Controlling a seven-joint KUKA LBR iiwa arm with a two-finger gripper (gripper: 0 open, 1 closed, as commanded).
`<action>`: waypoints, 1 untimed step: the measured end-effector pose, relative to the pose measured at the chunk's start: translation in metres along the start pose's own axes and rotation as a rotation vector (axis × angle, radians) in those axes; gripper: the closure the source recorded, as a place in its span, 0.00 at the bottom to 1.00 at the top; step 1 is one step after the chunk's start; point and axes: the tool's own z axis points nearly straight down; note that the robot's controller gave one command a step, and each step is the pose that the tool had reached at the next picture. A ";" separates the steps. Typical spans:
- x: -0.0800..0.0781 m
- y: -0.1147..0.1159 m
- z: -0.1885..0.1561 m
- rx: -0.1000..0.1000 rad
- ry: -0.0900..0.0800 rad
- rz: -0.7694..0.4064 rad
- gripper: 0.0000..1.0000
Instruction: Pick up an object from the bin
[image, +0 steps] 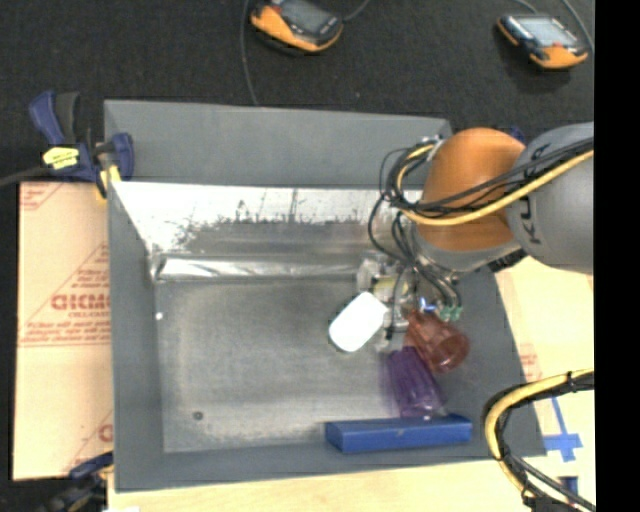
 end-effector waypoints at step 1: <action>0.003 -0.043 0.069 0.001 -0.011 -0.069 0.00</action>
Offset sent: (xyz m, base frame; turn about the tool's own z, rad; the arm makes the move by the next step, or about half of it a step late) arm -0.0025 -0.0236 -0.0820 -0.0523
